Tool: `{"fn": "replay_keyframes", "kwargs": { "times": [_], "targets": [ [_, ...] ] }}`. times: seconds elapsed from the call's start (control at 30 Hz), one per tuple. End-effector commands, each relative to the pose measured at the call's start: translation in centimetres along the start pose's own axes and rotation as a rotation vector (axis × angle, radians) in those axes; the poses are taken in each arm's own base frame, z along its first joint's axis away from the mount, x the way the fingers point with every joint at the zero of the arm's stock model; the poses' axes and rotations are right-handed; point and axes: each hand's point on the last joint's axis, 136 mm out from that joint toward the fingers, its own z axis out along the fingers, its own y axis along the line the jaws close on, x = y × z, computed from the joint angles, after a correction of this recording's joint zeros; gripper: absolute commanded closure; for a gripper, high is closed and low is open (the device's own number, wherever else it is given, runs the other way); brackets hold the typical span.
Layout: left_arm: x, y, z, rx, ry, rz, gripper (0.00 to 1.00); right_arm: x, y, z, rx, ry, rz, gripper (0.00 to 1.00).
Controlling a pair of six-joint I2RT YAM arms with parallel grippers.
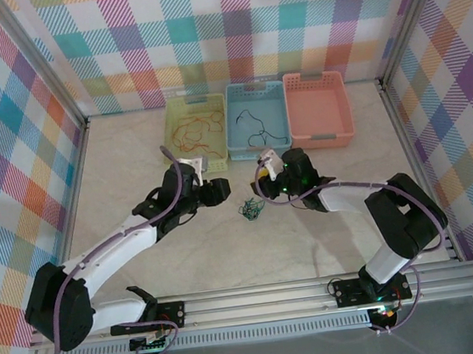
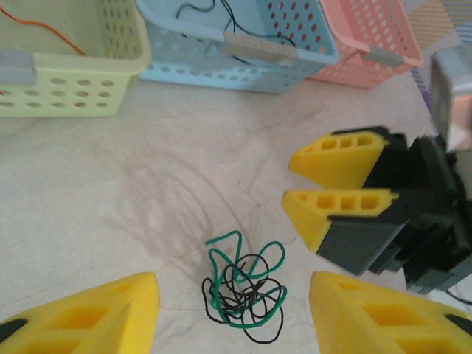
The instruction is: Untangle the cables
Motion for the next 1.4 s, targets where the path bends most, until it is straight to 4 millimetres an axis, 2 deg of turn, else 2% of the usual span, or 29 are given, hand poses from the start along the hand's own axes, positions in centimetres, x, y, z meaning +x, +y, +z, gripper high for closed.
{"fn": "replay_keyframes", "kwargs": {
  "times": [0.0,0.13,0.23,0.3,0.6,0.77,0.93,1.2,1.27,1.37],
  "targets": [
    [-1.2,0.4,-1.6,-0.024,-0.103,0.025,0.45,1.1,1.4,0.6,-0.018,0.088,-0.069,0.57],
    [-0.5,1.7,-2.6,-0.051,-0.15,0.03,0.46,1.6,1.7,1.2,0.041,0.17,-0.082,0.56],
    [-1.1,1.4,-3.9,-0.041,-0.183,0.045,0.46,1.8,2.3,1.6,0.064,0.207,-0.118,0.54],
    [-1.3,1.8,-4.5,-0.062,-0.212,0.048,0.46,2.2,2.5,1.8,0.073,0.237,-0.175,0.53],
    [-1.8,1.9,-5.9,-0.07,-0.25,0.061,0.47,3.2,4.1,2.2,0.0,0.299,-0.222,0.52],
    [-1.8,1.8,-6.0,-0.066,-0.246,0.063,0.47,4.1,4.5,2.8,-0.02,0.348,-0.232,0.58],
    [-1.9,1.9,-6.2,-0.079,-0.247,0.077,0.47,4.3,4.3,3.0,-0.012,0.364,-0.233,0.59],
    [-2.0,1.9,-6.4,-0.081,-0.254,0.081,0.47,4.4,4.8,2.9,-0.037,0.37,-0.229,0.54],
    [-2.0,1.9,-6.5,-0.077,-0.252,0.081,0.47,4.6,4.9,3.0,-0.049,0.379,-0.228,0.57],
    [-2.0,1.8,-6.5,-0.077,-0.253,0.083,0.47,4.6,5.1,3.1,-0.06,0.385,-0.226,0.7]
  ]
}}
